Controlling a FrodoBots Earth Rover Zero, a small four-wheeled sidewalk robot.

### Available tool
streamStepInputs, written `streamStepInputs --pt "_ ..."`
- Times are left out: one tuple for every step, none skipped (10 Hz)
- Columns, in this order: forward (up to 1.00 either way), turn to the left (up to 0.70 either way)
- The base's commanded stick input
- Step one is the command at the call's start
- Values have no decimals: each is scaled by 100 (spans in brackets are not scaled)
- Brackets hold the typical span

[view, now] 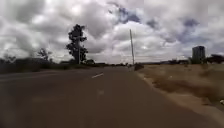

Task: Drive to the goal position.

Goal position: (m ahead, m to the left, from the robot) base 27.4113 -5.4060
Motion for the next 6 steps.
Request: streamStepInputs --pt "85 -3" --pt "85 -7" --pt "85 -12" --pt "85 -34" --pt "85 -23" --pt "85 -12"
